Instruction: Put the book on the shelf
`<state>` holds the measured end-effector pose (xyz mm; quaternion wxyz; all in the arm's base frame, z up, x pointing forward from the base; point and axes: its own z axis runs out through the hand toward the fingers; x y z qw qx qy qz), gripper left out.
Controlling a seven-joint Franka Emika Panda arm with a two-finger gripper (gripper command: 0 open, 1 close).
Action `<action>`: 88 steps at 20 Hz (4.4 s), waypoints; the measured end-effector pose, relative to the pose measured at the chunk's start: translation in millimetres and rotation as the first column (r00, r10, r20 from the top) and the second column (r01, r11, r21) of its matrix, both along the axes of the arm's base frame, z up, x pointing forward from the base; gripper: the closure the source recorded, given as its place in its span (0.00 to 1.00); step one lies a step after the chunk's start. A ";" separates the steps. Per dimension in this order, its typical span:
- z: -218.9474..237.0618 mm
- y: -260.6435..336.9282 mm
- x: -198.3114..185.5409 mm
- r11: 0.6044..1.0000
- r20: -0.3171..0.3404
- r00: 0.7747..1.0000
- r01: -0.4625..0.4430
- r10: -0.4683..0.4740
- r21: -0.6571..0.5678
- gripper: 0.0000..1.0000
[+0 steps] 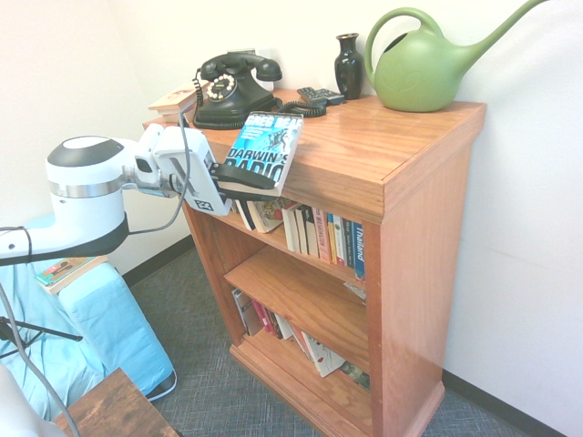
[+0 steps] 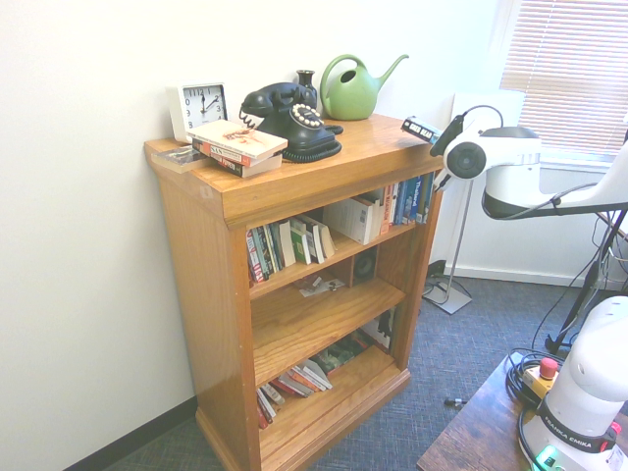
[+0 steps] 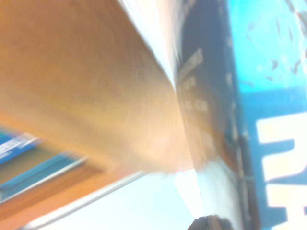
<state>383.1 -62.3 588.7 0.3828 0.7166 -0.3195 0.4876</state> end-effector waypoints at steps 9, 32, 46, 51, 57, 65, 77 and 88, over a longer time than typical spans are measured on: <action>-15.2 54.1 -90.3 0.925 -0.019 0.999 -0.038 0.049 0.379 1.00; -156.5 94.8 -30.6 0.658 -0.172 0.961 -0.015 0.218 0.753 1.00; -211.9 95.5 19.2 0.651 -0.101 0.959 -0.102 0.267 0.752 1.00; -205.6 103.2 41.7 0.652 -0.072 0.958 -0.132 0.277 0.746 1.00; -200.5 111.5 66.8 0.651 -0.053 0.960 -0.145 0.275 0.745 1.00; -208.5 130.0 100.7 0.641 -0.061 0.952 -0.154 0.300 0.752 1.00; -205.8 144.6 131.4 0.630 -0.042 0.950 -0.171 0.308 0.758 1.00; -205.2 158.3 156.4 0.647 -0.013 0.949 -0.205 0.315 0.735 1.00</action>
